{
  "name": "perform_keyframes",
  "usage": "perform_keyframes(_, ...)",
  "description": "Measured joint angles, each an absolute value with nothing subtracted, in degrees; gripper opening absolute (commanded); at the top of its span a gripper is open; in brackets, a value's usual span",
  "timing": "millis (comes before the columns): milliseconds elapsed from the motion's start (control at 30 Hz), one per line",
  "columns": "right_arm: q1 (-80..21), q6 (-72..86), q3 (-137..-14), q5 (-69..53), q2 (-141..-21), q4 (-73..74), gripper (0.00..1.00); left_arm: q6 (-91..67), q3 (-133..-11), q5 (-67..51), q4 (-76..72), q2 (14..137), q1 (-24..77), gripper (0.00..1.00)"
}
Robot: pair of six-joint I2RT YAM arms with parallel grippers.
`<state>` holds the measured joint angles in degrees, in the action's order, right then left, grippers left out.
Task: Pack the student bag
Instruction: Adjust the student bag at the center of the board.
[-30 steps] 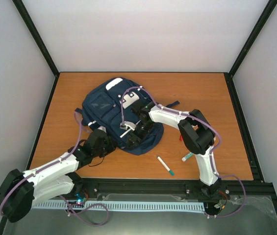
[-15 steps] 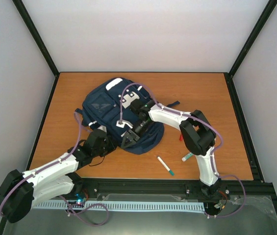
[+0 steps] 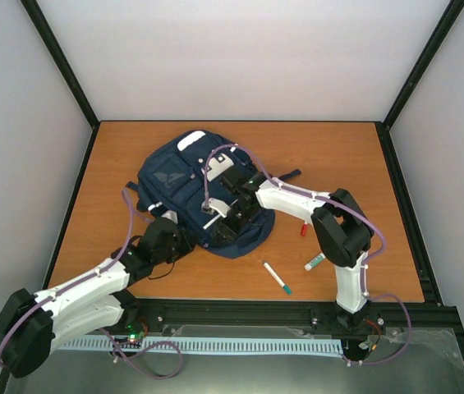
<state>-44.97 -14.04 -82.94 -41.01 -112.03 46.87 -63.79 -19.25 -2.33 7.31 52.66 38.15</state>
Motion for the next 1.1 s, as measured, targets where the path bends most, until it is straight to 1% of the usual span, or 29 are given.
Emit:
perform_keyframes(33,-45.1,-13.9,-82.4,-39.9,-112.3,46.4,0.37,-63.8,-19.1,-2.3,7.3,52.6,38.2,0.03)
perform_keyframes(67,-45.5,-13.9,-81.7,-38.8,-112.7,46.0,0.38,-63.8,-18.9,-2.3,7.3,52.6,38.2,0.09)
perform_keyframes(133,-47.1,-14.0,-80.1,-36.2,-113.3,44.5,0.42,-63.9,-18.7,-2.4,7.4,52.9,38.2,0.39)
perform_keyframes(167,-47.9,-14.0,-79.5,-35.1,-113.4,43.7,0.44,-64.0,-18.7,-2.4,7.5,53.3,38.2,0.46)
perform_keyframes(200,-48.9,-14.1,-78.7,-33.7,-113.4,42.9,0.45,-64.4,-18.7,-2.6,7.5,53.6,38.2,0.48)
perform_keyframes(300,-52.5,-14.2,-76.2,-28.2,-113.0,39.8,0.48,-65.5,-18.7,-4.0,7.5,54.3,38.2,0.47)
perform_keyframes(433,-54.8,-13.8,-73.7,-22.5,-110.9,36.8,0.51,-66.9,-18.7,-5.7,7.8,55.1,38.2,0.46)
perform_keyframes(533,-55.5,-13.6,-72.8,-20.5,-110.1,35.8,0.51,-68.1,-18.4,-7.1,8.4,55.3,38.2,0.51)
perform_keyframes(600,-55.6,-13.6,-71.9,-20.2,-109.5,35.0,0.51,-69.0,-17.6,-8.0,8.5,55.1,38.2,0.51)
perform_keyframes(767,-55.5,-13.9,-69.1,-22.3,-107.2,32.5,0.50,-70.6,-15.0,-8.4,8.0,54.2,38.2,0.45)
perform_keyframes(933,-54.8,-14.8,-66.8,-26.5,-104.2,31.0,0.50,-70.9,-15.2,-8.6,4.3,58.4,38.2,0.39)
perform_keyframes(1100,-54.3,-16.6,-65.4,-31.6,-100.4,31.2,0.48,-70.9,-15.7,-9.9,0.0,62.3,38.2,0.28)
